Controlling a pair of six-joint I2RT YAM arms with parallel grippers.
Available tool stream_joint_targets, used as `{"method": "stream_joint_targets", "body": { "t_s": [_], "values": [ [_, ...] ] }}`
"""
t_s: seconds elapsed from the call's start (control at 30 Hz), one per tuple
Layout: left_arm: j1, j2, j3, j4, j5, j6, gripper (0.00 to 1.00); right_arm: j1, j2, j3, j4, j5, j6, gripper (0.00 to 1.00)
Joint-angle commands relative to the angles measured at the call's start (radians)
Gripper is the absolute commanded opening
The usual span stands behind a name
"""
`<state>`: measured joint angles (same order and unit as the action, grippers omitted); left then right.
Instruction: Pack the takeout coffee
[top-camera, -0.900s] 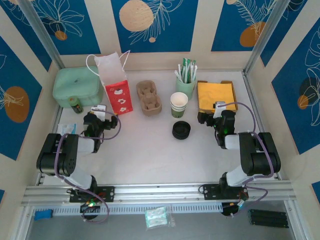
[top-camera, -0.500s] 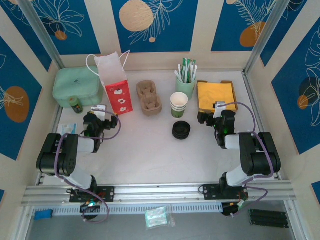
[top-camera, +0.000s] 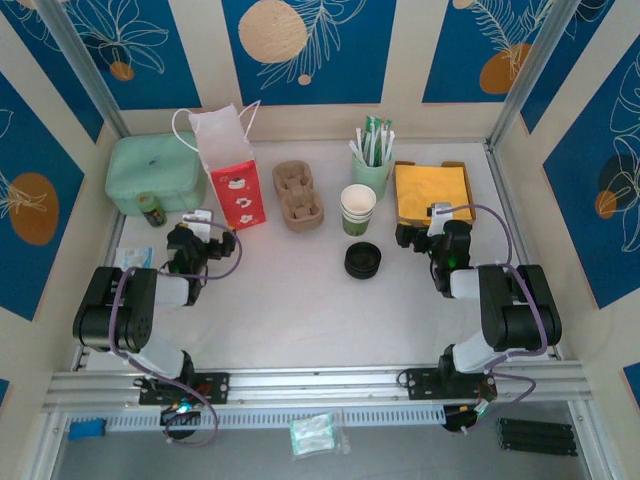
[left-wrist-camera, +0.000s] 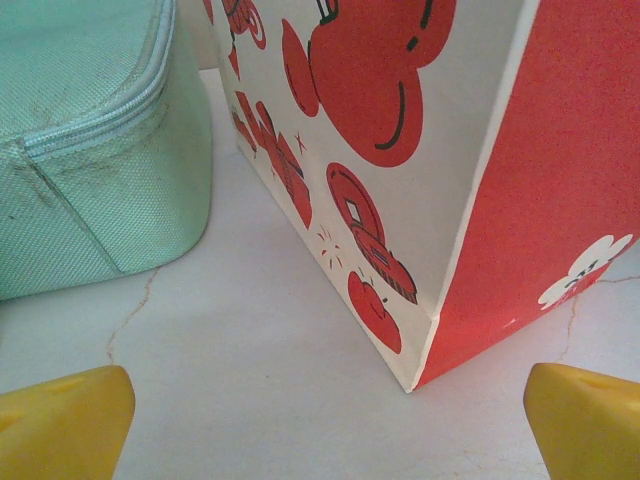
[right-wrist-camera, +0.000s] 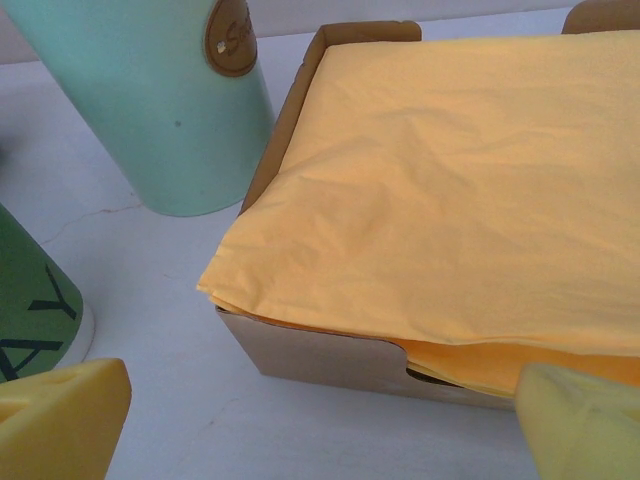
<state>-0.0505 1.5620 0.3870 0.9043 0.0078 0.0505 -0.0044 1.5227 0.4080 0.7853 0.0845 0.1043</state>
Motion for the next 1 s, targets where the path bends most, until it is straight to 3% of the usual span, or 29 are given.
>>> {"method": "stream_joint_targets", "body": {
  "t_s": [0.0,0.17,0.33,0.5,0.67,0.8,0.97],
  "values": [
    [0.006,0.005,-0.002,0.016,0.021,-0.011,0.99,-0.008,0.001,0.012,0.011,-0.028,0.004,0.99],
    [0.006,-0.024,0.002,-0.011,0.035,-0.005,0.99,-0.003,-0.04,0.019,-0.021,-0.01,0.007,0.99],
    [0.006,-0.137,0.077,-0.239,0.01,-0.011,1.0,0.004,-0.147,0.18,-0.408,0.068,0.067,0.99],
    [0.006,-0.276,0.106,-0.393,-0.03,-0.045,0.99,-0.019,-0.202,0.327,-0.736,0.096,0.327,0.99],
    [0.006,-0.466,0.152,-0.62,-0.061,-0.131,1.0,-0.056,-0.239,0.455,-0.933,-0.088,0.4,0.99],
    [0.006,-0.622,0.206,-0.785,0.037,-0.185,0.99,-0.026,-0.269,0.572,-1.062,-0.243,0.345,0.99],
    [0.003,-0.753,0.296,-0.936,0.18,-0.272,0.99,0.069,-0.207,0.805,-1.325,-0.232,0.298,0.96]
  ]
}}
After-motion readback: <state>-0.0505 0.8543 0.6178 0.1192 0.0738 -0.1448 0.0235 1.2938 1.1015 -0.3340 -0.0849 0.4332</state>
